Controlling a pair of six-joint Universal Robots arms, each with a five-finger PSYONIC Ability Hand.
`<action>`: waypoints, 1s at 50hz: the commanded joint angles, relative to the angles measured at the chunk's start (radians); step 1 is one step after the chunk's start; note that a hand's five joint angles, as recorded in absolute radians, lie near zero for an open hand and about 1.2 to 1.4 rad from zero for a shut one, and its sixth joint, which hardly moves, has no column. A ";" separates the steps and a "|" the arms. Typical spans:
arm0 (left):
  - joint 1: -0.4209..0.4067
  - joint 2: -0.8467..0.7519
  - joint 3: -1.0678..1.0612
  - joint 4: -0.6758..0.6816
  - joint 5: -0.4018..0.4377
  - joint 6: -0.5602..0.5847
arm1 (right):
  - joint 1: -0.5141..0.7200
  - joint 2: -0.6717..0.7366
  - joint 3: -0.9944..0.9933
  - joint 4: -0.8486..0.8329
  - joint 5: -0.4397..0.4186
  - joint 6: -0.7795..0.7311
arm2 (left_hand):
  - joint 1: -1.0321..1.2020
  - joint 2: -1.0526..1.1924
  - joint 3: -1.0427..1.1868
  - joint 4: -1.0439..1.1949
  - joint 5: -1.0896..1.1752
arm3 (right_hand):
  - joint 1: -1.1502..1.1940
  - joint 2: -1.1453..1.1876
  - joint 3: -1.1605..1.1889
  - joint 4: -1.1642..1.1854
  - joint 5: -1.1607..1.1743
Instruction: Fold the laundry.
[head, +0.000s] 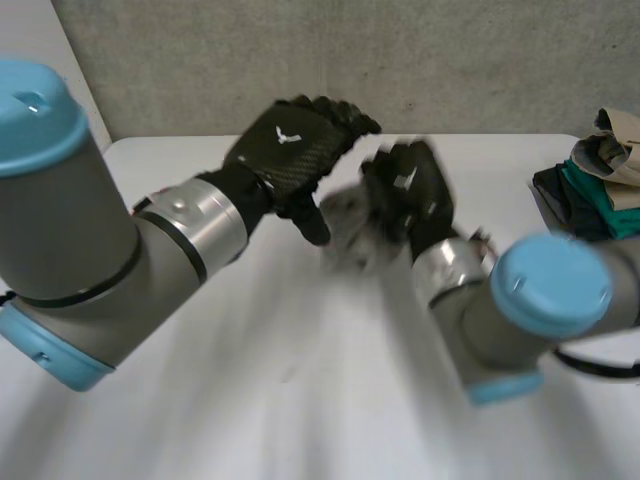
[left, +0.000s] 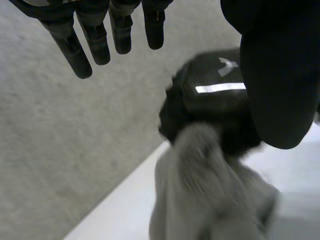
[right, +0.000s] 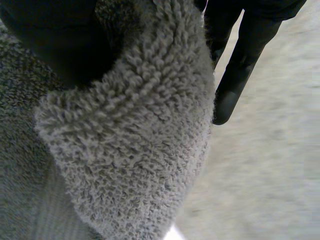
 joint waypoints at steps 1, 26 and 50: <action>0.012 0.033 0.010 0.002 -0.007 -0.003 | -0.167 -0.019 -0.187 0.043 -0.022 0.042 | 0.002 -0.003 -0.001 0.001 -0.014 | 0.370 0.262 0.257 0.203 0.306; 0.011 0.011 -0.031 0.002 -0.005 -0.002 | -0.945 0.340 -0.413 -0.249 -0.533 0.553 | 0.002 -0.003 -0.001 0.001 -0.014 | 0.370 0.262 0.257 0.203 0.306; -0.020 -0.002 -0.036 0.002 -0.005 -0.003 | -1.014 0.145 -0.336 0.140 -0.636 0.477 | -0.001 -0.006 -0.004 -0.002 -0.017 | -0.851 -0.959 -0.965 -1.018 -0.916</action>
